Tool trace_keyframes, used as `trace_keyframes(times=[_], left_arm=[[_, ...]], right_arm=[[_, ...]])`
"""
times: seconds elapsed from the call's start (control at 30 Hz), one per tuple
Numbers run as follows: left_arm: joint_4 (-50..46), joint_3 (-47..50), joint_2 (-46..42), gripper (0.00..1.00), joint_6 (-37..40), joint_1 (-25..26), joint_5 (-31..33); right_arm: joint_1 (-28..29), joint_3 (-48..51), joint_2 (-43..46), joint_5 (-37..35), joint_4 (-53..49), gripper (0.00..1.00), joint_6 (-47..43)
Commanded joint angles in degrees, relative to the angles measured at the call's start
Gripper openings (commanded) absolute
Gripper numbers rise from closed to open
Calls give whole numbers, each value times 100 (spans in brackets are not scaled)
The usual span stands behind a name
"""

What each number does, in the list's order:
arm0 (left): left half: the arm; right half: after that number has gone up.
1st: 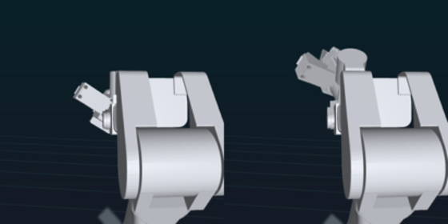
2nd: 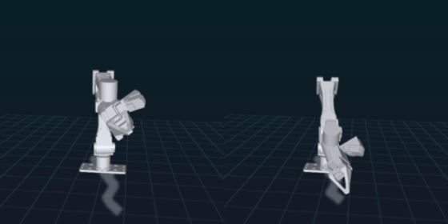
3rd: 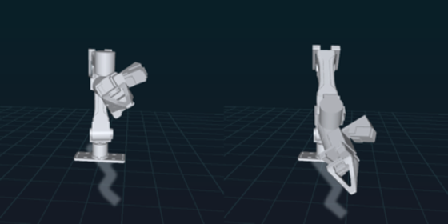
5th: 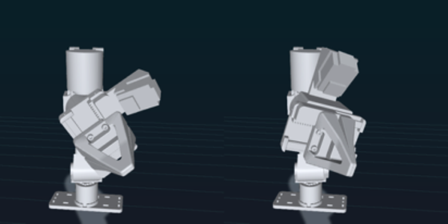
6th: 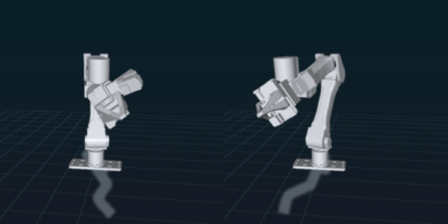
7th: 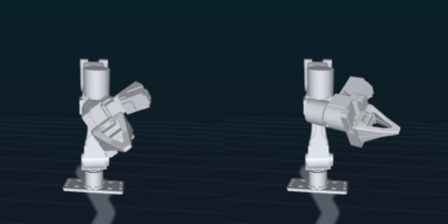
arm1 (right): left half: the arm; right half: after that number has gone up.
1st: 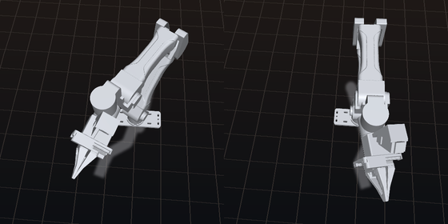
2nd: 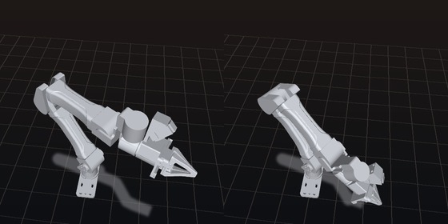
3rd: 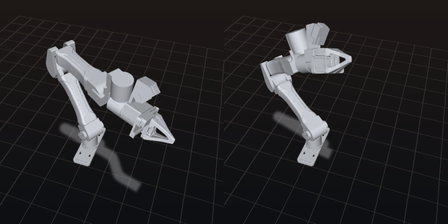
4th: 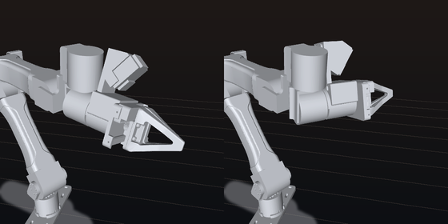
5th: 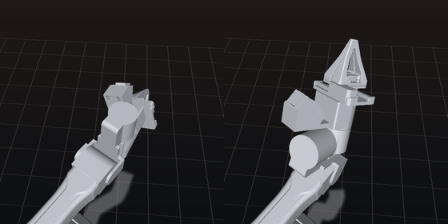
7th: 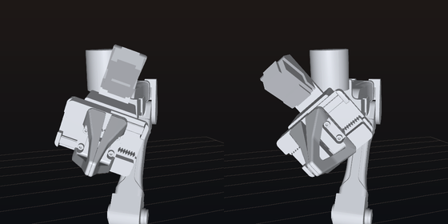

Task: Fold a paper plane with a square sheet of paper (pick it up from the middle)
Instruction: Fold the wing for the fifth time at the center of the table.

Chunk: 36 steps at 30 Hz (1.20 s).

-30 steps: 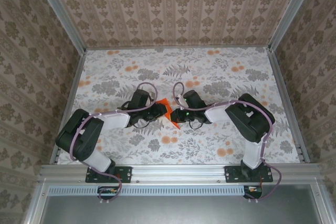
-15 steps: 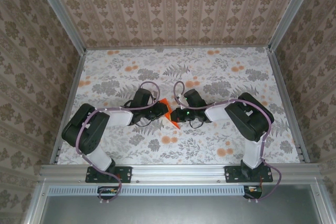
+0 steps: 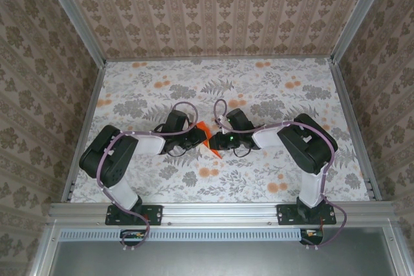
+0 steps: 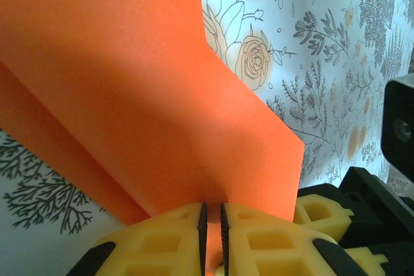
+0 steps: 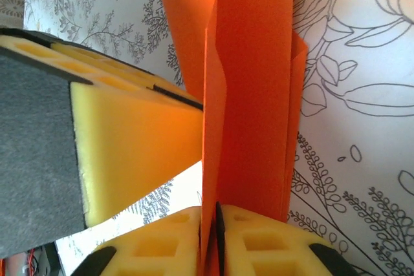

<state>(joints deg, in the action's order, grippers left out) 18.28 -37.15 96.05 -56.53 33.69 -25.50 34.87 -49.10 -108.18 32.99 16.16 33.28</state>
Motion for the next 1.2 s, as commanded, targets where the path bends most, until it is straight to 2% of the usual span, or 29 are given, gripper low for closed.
trace_keyframes(times=[0.0,0.17,0.63,0.87,1.07,1.17], left_arm=[[-62,67,59,16,-5,-21,115],[-59,111,2,16,-26,-27,106],[-81,150,-7,16,-46,-29,132],[-71,212,-55,15,-83,-30,159],[-117,269,-205,15,-49,-29,168],[-132,332,-360,15,-32,-22,176]], right_arm=[[-68,-73,-19,241,-411,19,88],[-128,-96,155,329,-486,23,179],[-130,-55,481,301,-1102,24,-250],[-130,-38,287,400,-1207,20,-376],[-130,-38,173,402,-1197,12,-418],[-119,-53,113,427,-1255,10,-458]])
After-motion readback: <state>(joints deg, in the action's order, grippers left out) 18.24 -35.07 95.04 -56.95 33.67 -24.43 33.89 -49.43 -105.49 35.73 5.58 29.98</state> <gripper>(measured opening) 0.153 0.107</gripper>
